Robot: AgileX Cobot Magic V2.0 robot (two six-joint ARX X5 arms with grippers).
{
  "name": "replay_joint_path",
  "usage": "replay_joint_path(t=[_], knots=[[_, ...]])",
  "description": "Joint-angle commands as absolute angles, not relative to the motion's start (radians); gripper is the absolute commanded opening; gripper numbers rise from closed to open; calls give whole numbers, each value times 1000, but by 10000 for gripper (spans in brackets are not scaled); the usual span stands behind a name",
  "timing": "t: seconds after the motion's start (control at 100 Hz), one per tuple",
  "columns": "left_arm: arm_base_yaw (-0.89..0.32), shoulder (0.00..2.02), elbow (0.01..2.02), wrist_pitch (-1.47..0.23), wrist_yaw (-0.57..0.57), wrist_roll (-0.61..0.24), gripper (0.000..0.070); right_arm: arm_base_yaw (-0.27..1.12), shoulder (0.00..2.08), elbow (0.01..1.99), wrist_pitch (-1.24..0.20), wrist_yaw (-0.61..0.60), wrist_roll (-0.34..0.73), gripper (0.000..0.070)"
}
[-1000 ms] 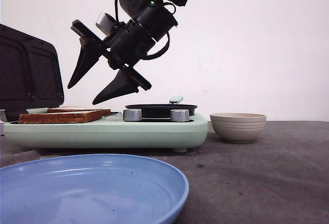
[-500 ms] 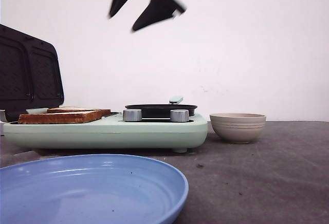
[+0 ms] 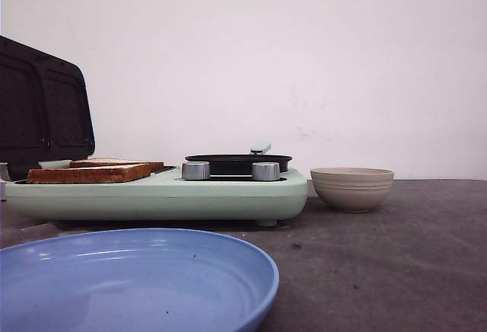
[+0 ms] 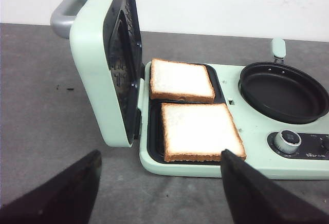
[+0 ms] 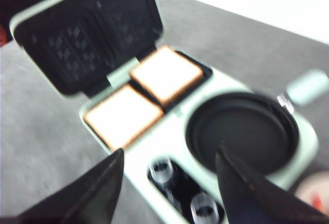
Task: Make breakfast with bread and shrimp
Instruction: 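Open the right gripper and raise it away from the grill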
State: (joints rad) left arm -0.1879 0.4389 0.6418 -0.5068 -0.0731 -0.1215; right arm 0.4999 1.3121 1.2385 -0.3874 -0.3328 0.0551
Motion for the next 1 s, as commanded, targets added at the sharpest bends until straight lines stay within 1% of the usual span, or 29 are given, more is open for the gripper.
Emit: replay_joint_path(t=[0.0,0.08,0.18,0.31,0.48,0.63,0.99], knots=[[-190,441,644,-501,-75,-114,395,493,1219,1097,-328,-330,47,338],[-190,441,644,-501,-75,-114,395,479,1107,968,-290,-303,53,337],[-190,441,644,-501,-75,-118,395,467,988,848,-284,-279,61,338],[-190,441,644,-501,-75,-122,395,458,864,732,-285,-277,78,338],[-190,441,644,-501,-75,-122,395,458,742,611,-286,-228,83,338],[-190,441,644,-501,-75,-121,395,457,694,563,-289,-200,83,338],[-190,441,644,-502,-75,-121,395,458,691,562,-280,-175,82,338]])
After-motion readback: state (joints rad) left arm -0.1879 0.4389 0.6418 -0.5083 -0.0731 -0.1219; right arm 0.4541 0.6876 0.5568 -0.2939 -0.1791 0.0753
